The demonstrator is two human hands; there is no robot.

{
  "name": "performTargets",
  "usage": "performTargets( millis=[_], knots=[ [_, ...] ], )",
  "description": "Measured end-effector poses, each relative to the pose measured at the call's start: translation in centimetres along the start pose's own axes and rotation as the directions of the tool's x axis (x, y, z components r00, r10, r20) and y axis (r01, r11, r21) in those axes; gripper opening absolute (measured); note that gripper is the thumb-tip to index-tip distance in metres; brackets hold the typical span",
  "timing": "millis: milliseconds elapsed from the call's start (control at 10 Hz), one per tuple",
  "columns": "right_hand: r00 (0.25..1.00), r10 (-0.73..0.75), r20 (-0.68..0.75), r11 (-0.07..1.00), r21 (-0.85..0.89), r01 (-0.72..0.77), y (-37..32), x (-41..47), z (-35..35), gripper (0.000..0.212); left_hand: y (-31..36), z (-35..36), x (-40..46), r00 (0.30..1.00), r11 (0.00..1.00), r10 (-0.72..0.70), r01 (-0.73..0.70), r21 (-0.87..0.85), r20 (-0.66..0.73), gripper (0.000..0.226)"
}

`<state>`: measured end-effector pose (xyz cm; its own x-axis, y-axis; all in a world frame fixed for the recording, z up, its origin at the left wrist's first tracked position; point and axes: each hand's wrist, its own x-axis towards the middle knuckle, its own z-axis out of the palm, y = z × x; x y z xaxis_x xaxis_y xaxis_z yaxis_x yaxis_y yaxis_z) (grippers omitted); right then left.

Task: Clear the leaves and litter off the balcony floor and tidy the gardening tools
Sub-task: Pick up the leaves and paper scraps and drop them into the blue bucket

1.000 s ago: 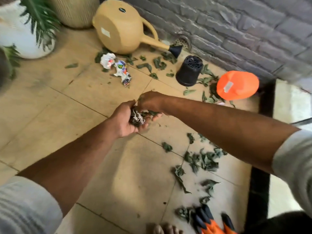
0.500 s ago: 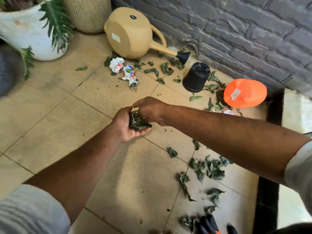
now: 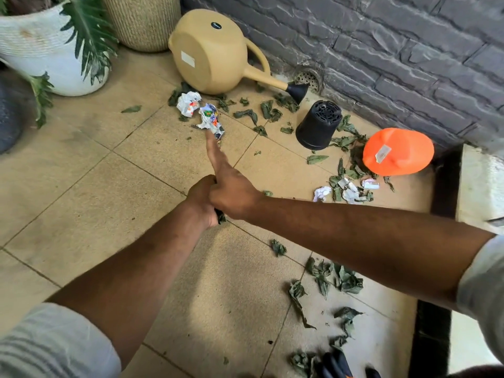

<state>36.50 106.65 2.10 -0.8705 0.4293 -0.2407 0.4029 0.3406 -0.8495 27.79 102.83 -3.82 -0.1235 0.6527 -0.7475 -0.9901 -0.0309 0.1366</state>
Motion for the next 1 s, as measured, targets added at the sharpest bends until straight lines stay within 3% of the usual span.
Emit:
performTargets(
  millis=[100,200,300,400,500,700,900,1000],
  knots=[
    [0.996,-0.091,0.024,0.990,-0.105,0.093,0.0,1.2,-1.4,0.103,0.6,-1.2,-1.0,0.845,0.778,0.280,0.078,0.623,-0.456,0.030],
    [0.983,-0.176,0.050,0.943,-0.277,0.183,1.4,2.1,-2.7,0.057,2.2,-0.9,-0.7,0.914,0.830,0.252,-0.035,0.556,-0.317,0.027],
    [0.977,-0.205,0.061,0.907,-0.362,0.213,3.0,2.2,-3.0,0.032,2.6,-1.8,0.3,0.940,0.831,0.236,-0.065,0.553,-0.245,0.030],
    [0.978,-0.202,0.052,0.922,-0.327,0.208,3.5,2.1,-2.9,0.023,2.3,-1.6,0.2,0.965,0.792,0.195,-0.048,0.609,-0.177,0.032],
    [0.990,-0.137,0.034,0.942,-0.305,0.141,3.3,2.3,-3.5,0.014,1.9,-1.6,-0.2,0.984,0.800,0.127,-0.029,0.600,-0.122,0.017],
    [0.998,0.018,-0.068,0.991,-0.130,-0.027,3.2,2.6,-5.4,0.014,2.2,-1.2,-0.4,0.989,0.859,0.113,-0.049,0.509,-0.097,0.021],
    [0.994,-0.013,-0.108,0.950,-0.312,-0.022,3.9,2.5,-5.7,0.017,1.5,-0.8,-1.2,0.998,0.823,0.058,-0.026,0.567,-0.039,0.033],
    [0.991,-0.045,-0.126,0.944,-0.329,0.001,4.6,2.1,-5.1,0.009,0.9,-0.7,-0.8,0.997,0.820,0.041,0.007,0.572,-0.071,0.024]
  ],
)
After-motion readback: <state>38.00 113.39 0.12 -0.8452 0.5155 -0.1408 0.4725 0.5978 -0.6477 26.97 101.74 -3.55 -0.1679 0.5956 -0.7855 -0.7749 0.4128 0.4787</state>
